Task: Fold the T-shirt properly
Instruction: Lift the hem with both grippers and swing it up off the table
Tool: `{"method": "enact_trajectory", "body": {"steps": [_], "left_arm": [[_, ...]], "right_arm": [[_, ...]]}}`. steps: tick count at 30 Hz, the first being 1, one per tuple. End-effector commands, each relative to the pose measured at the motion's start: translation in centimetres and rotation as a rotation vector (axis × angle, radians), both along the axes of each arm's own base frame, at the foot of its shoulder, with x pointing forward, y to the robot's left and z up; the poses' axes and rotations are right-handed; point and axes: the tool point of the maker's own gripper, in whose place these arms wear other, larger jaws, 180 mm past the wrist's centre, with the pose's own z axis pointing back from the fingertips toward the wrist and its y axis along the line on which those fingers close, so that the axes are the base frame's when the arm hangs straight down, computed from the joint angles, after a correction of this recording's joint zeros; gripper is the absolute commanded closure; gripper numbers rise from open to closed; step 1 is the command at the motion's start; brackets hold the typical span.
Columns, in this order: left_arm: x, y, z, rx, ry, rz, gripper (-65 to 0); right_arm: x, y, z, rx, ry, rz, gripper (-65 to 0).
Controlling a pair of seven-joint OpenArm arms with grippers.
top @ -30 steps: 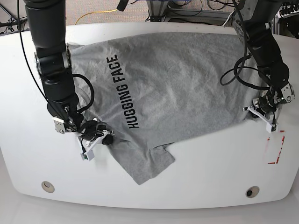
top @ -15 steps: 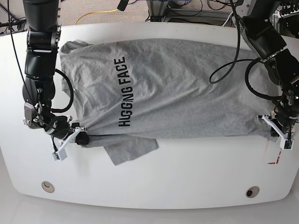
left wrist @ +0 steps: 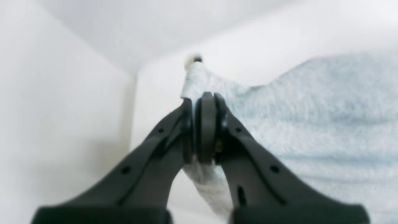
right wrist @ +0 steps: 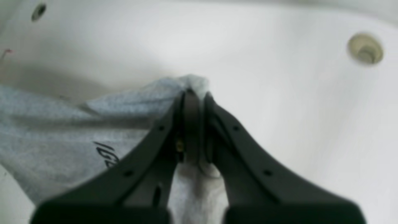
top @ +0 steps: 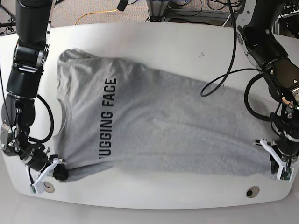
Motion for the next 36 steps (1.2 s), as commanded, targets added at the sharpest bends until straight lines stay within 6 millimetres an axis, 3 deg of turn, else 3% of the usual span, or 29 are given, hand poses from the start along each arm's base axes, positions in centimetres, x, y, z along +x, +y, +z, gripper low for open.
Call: {"method": "enact_trajectory", "body": {"steps": [1,4,6,11,14,17,20,23,27,31,36], "left_arm": [[0.6,0.8,5.5,0.023,-0.114,0.031,0.0],[0.9,1.1,9.7,0.024,-0.189,0.052,0.0],[1.0,1.2,13.8,0.02,-0.27,0.063,0.0],[0.4,1.3,20.6,0.014,-0.401,0.077,0.0],[0.2,0.3,23.4,0.04,-0.455,0.056,0.0],[0.4,-0.4,23.7,0.057,-0.455,0.041,0.0],[0.5,-0.6,23.4,0.06,-0.447,0.034,0.0],[1.0,-0.8,21.0,0.063,-0.392,0.029,0.0],[1.7,-1.5,16.7,0.05,-0.3,0.011,0.0],[1.1,-1.7,12.5,0.063,-0.221,0.01,0.0],[0.3,-2.6,4.6,0.049,-0.048,-0.013,0.0]], "right_arm": [[1.7,-1.5,7.5,-0.036,-0.132,-0.008,0.0],[2.4,-1.9,11.9,-0.083,-0.183,-0.001,0.0],[2.7,-2.4,15.6,-0.128,-0.232,0.001,0.0],[2.4,-2.9,22.8,-0.245,-0.328,0.024,0.0],[1.9,-3.2,25.9,-0.302,-0.361,0.026,0.0],[1.2,-3.9,27.4,-0.346,-0.364,0.023,0.0],[0.9,-4.2,27.0,-0.372,-0.338,0.031,0.0],[0.7,-4.8,25.9,-0.393,-0.311,0.035,0.0],[-0.2,-6.4,21.6,-0.338,-0.242,0.035,0.0],[-1.6,-7.4,16.2,-0.276,-0.167,0.029,0.0],[-3.6,-7.2,9.3,-0.236,-0.063,0.037,0.0]]}}
